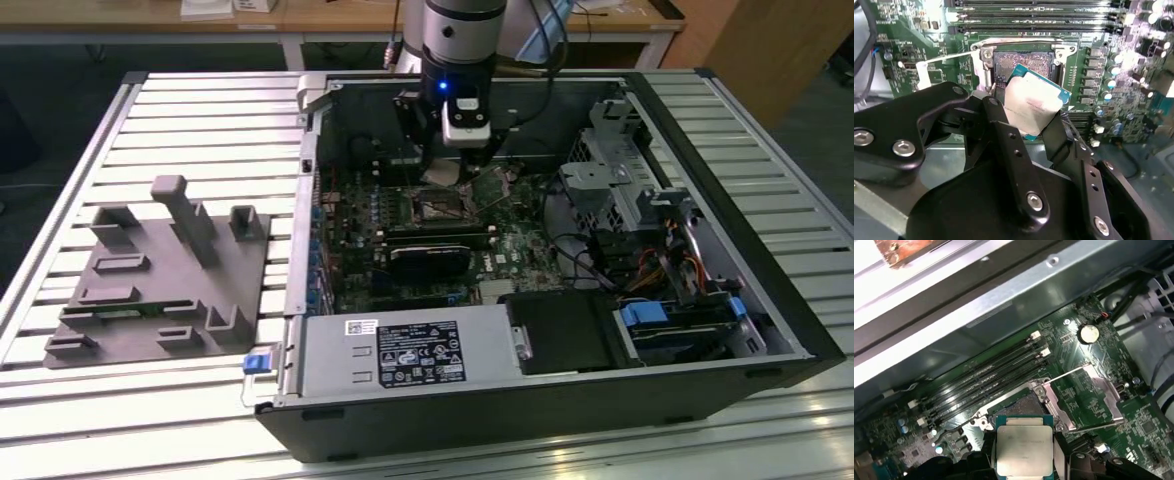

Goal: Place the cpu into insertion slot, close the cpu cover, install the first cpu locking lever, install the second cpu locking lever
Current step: 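Place the cpu into insertion slot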

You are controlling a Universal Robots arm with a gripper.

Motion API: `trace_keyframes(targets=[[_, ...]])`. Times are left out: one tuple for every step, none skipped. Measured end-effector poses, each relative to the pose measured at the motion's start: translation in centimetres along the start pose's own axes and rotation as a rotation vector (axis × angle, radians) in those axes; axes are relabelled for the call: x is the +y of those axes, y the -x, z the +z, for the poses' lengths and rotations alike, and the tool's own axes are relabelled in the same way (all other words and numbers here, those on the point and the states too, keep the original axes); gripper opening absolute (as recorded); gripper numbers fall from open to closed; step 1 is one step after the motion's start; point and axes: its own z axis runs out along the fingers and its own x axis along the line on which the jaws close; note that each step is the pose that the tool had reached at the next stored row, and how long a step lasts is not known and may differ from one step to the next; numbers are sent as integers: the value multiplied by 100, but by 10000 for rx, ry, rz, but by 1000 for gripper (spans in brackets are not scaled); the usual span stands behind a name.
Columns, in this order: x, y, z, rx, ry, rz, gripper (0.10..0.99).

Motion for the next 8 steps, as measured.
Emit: trace_keyframes(targets=[[0, 0, 1, -4, 3, 132, 541], [0, 0, 1, -8, 4, 266, 541], [0, 0, 2, -12, 6, 400, 541], [0, 0, 3, -15, 8, 531, 541], [0, 0, 3, -19, 9, 661, 541], [0, 0, 4, -23, 11, 790, 541], [0, 0, 4, -27, 13, 920, 541], [0, 0, 5, -31, 15, 1053, 541]])
